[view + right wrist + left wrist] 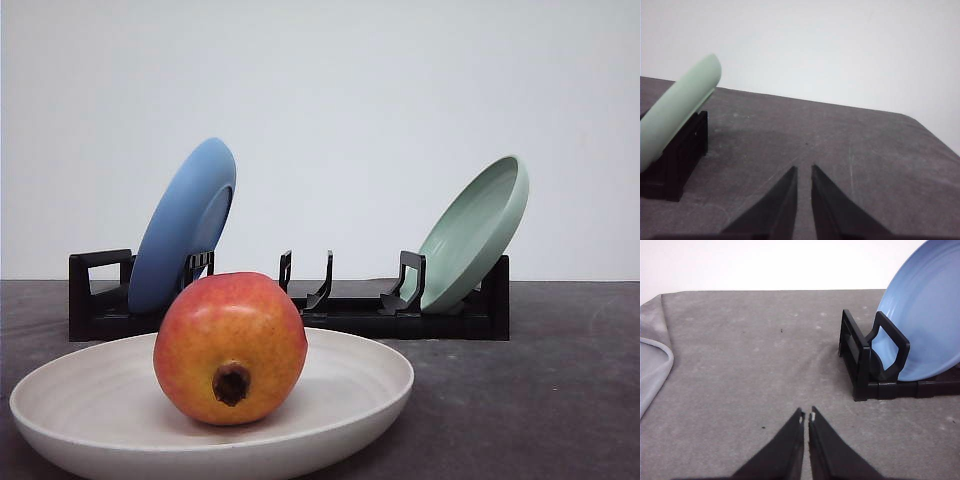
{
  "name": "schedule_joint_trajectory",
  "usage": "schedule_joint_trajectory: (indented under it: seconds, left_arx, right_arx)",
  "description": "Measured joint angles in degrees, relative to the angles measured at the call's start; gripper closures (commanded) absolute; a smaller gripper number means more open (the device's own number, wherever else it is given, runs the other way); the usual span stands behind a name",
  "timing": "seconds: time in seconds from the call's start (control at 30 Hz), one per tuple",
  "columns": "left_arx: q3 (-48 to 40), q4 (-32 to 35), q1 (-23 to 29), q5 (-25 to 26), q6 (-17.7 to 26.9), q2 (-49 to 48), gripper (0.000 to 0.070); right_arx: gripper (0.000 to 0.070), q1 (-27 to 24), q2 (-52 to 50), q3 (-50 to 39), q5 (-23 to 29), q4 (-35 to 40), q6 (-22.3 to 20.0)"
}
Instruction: Place pomegranate in white plate
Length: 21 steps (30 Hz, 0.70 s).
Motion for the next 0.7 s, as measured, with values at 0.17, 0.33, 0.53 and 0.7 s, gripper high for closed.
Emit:
schedule_joint_trajectory:
  seconds: [0.17,0.33,0.53,0.7]
  left_arx:
    - [0.00,0.00,0.00,0.00,0.00,0.00,0.0700]
    - [0.00,0.00,0.00,0.00,0.00,0.00,0.0700]
    - [0.00,0.00,0.00,0.00,0.00,0.00,0.0700]
    - [0.00,0.00,0.00,0.00,0.00,0.00,0.0700]
  right_arx:
    - [0.0649,-1.27,-1.13,-0.60,0.09,-6.03,0.49]
    - [0.0649,-1.69,-1.07,-0.53,-0.04,-10.49,0.51]
    - [0.0649,-1.91,-1.11,-0.53,-0.04,-10.47,0.49]
    - [0.0649,-1.95,-1.11,-0.53,-0.04,-10.47,0.49]
